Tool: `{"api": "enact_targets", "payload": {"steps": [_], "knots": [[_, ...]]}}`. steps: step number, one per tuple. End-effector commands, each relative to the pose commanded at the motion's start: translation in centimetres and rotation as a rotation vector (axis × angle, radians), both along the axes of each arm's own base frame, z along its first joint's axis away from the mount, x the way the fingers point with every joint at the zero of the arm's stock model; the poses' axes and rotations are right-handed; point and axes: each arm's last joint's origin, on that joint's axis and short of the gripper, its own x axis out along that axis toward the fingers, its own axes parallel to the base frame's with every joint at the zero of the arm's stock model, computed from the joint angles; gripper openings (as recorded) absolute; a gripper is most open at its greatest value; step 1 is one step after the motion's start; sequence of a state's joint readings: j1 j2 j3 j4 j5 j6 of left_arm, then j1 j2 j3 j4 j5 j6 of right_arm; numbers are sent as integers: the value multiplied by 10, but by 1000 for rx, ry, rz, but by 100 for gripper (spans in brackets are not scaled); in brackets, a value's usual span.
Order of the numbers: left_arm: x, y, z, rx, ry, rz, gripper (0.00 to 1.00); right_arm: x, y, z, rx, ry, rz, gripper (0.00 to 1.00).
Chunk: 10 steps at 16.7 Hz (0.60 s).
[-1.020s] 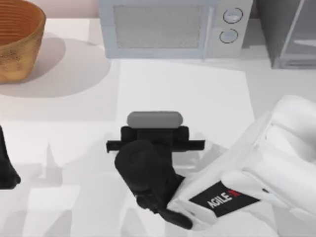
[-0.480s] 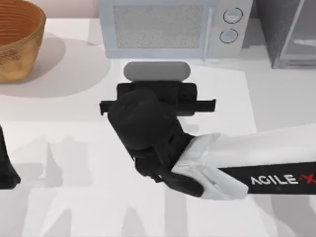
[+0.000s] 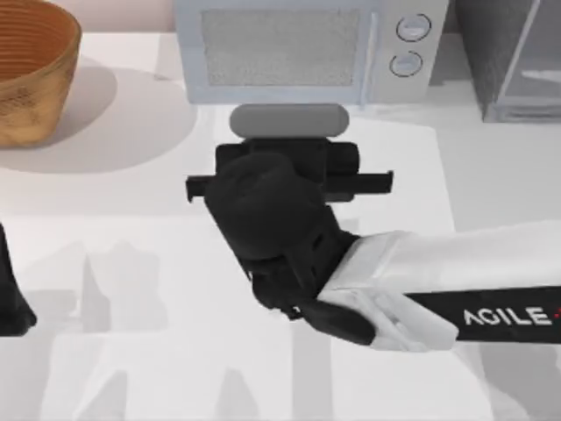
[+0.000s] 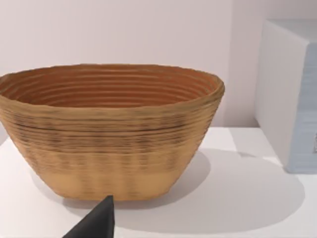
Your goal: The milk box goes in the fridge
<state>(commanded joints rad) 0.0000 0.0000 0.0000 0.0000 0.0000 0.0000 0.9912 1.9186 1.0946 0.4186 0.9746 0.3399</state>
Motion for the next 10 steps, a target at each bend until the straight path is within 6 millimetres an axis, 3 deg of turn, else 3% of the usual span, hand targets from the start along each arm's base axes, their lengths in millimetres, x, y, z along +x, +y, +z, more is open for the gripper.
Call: {"api": "enact_targets", "payload": {"steps": [2,5,10], "knots": [[0,0,0,0,0,0,100,3,-24,2,-17,37,20,0],[0,0,0,0,0,0,100,1,-78,6,-37,115,78,0],[0,0,0,0,0,0,100,-32,-176,18,7,164,190,0]]}}
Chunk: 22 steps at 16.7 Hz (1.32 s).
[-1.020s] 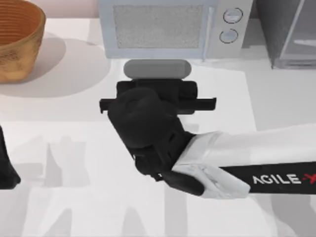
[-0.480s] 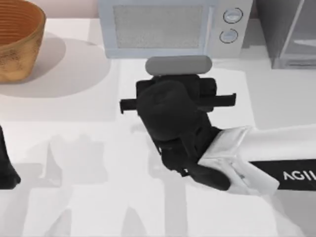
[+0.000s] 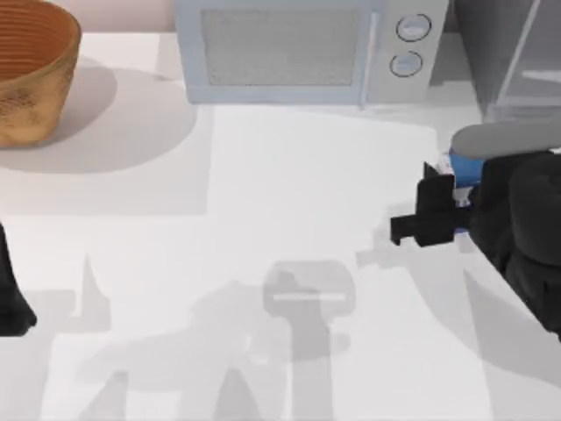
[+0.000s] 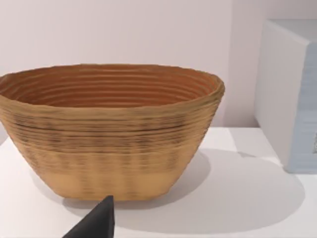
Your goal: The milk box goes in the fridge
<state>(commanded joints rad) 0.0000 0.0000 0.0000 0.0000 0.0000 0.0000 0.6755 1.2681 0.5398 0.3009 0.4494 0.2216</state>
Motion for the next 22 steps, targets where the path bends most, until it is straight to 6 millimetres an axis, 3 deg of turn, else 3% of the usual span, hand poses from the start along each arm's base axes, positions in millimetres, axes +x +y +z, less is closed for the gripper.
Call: {"api": "enact_targets", "payload": {"steps": [4,12,17,22], "knots": [[0,0,0,0,0,0,100,-29,-52,8,66,-76,34,0],[0,0,0,0,0,0,100,-83,-125,-11,91,-277,-75,0],[0,0,0,0,0,0,100,-101,-147,-29,40,-370,-165,0],[0,0,0,0,0,0,100,-103,-152,-34,19,-379,-189,0]]}}
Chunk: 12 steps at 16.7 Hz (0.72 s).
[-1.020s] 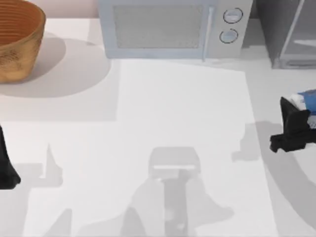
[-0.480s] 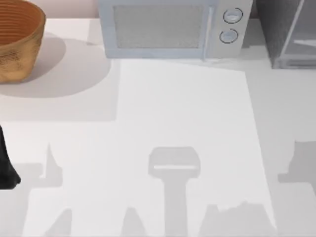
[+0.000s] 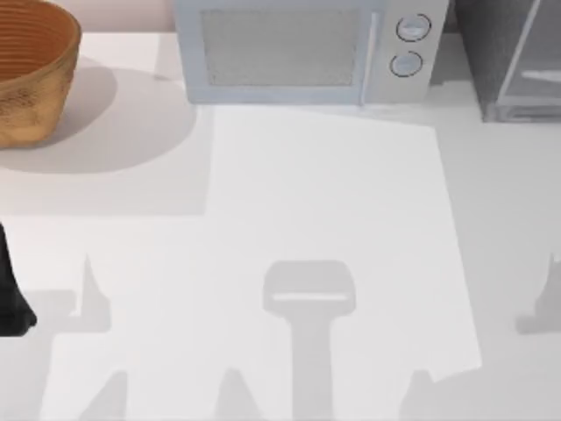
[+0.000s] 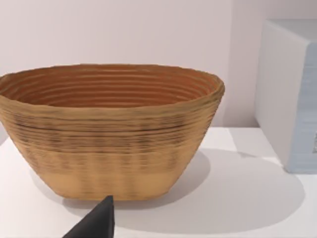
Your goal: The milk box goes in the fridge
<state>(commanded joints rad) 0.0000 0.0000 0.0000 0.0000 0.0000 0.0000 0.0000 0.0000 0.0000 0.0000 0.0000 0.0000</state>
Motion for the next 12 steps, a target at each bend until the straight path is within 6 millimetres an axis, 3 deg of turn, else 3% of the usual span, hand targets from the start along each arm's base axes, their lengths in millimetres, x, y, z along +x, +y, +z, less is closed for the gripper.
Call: {"api": "enact_targets", "payload": {"steps": [6,12], "knots": [[0,0,0,0,0,0,100,1,0,7,3,-13,4,0],[0,0,0,0,0,0,100,24,-4,61,-3,-77,7,0]]}}
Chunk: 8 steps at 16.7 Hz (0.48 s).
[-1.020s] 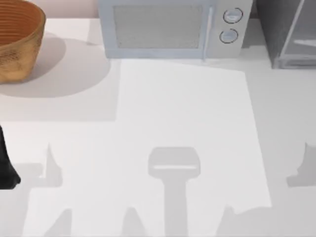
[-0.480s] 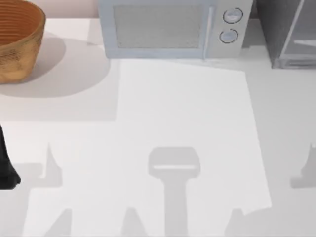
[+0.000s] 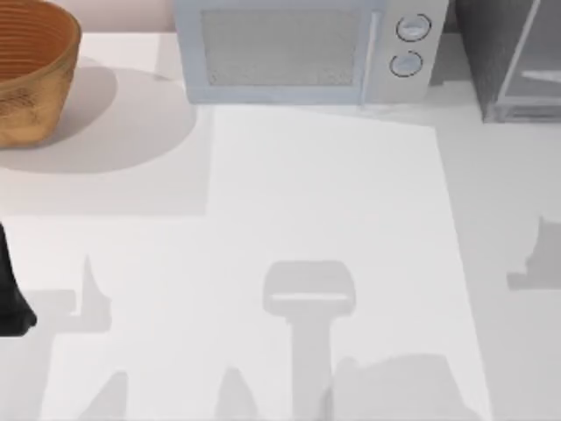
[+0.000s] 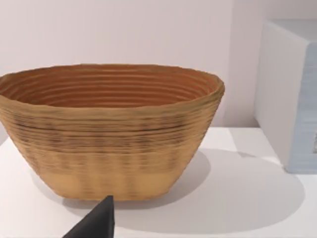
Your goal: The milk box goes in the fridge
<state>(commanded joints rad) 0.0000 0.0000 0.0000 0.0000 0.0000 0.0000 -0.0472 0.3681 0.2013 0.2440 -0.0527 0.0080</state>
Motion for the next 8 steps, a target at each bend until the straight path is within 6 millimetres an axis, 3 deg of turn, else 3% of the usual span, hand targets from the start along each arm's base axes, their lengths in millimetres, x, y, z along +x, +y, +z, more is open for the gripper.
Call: {"api": "enact_targets", "payload": {"steps": [4,8], "knots": [[0,0,0,0,0,0,100,51,-10,34,-8,-11,-7,0],[0,0,0,0,0,0,100,127,-31,36,-11,11,-14,0]]}}
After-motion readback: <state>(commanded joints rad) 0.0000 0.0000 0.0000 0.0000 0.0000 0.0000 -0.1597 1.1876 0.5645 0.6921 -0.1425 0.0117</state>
